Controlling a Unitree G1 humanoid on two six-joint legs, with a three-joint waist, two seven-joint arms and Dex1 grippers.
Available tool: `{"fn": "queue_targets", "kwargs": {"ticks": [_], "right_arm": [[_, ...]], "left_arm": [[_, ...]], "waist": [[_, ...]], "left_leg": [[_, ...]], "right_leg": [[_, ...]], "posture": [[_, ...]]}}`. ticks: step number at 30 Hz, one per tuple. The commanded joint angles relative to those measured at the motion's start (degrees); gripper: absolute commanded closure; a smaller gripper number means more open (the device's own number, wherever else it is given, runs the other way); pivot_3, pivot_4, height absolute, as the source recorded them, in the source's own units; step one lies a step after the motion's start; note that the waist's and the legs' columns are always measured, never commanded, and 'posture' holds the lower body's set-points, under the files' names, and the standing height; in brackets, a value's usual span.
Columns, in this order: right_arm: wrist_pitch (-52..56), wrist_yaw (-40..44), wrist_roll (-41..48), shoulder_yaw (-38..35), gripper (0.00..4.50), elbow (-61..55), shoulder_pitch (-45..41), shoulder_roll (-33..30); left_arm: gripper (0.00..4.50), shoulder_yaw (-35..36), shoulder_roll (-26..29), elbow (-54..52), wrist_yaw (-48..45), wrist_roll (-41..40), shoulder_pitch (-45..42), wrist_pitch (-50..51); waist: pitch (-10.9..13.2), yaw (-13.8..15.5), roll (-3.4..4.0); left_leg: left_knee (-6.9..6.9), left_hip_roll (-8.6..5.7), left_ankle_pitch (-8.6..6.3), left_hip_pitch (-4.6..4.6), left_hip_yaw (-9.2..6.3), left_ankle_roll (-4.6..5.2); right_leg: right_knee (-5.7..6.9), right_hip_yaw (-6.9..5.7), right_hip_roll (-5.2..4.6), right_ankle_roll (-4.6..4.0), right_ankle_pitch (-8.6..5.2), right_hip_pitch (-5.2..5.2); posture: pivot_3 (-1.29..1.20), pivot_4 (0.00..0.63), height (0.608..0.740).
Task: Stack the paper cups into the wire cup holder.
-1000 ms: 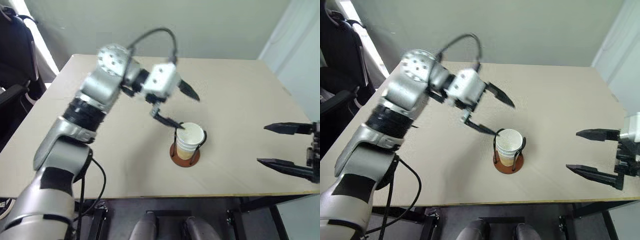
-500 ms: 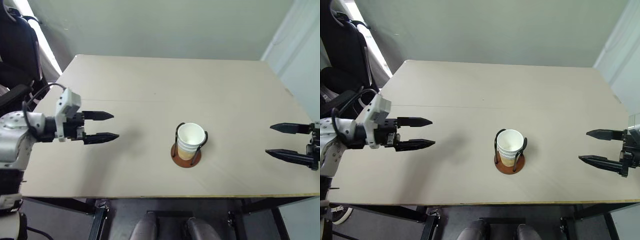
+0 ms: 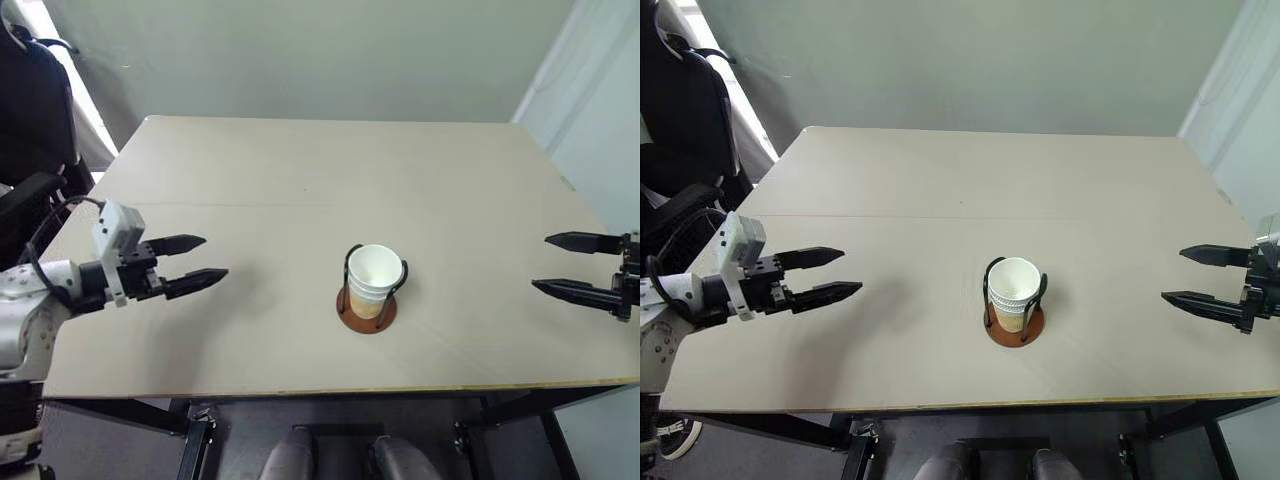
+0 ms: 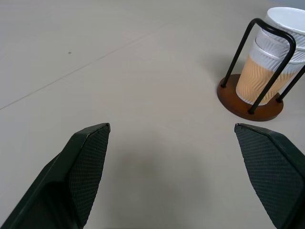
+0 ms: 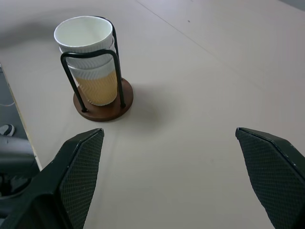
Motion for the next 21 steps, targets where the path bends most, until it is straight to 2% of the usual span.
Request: {"fn": "queue_targets", "kwargs": {"ticks": [1, 15, 21], "right_arm": [[-2.14, -0.8, -1.18, -0.37, 0.0, -0.33, -1.31, 0.07], [-7.28, -2.48, -3.88, -1.55, 0.0, 2.26, -0.88, 2.49], [-4.61, -1.07, -5.02, 0.3, 0.0, 3.92, 0.29, 0.39]], "left_arm": [[0.02, 3.15, 0.33, -3.11, 0.63, -0.28, 1.22, -1.23], [0.02, 3.57, 1.4, -6.7, 0.81, -2.12, 2.13, 1.68], [0.02, 3.3, 0.94, -6.45, 1.9, -0.59, 2.18, 0.04]], "waist": [[0.0, -0.01, 0.0], [0.02, -0.02, 0.01], [0.02, 0.01, 0.01]], "left_leg": [[-0.02, 0.0, -0.02, 0.0, 0.0, 0.0], [-0.07, 0.01, -0.1, 0.0, -0.01, -0.01], [-0.1, 0.02, -0.13, 0.0, -0.01, -0.06]], "right_leg": [[0.0, 0.0, 0.0, 0.0, 0.0, 0.0], [-0.03, 0.0, 0.0, -0.02, -0.03, -0.01], [-0.03, 0.0, 0.0, -0.07, -0.06, -0.01]], "posture": [[0.0, 0.15, 0.74], [0.0, 0.15, 0.74], [0.0, 0.15, 0.74]]}}
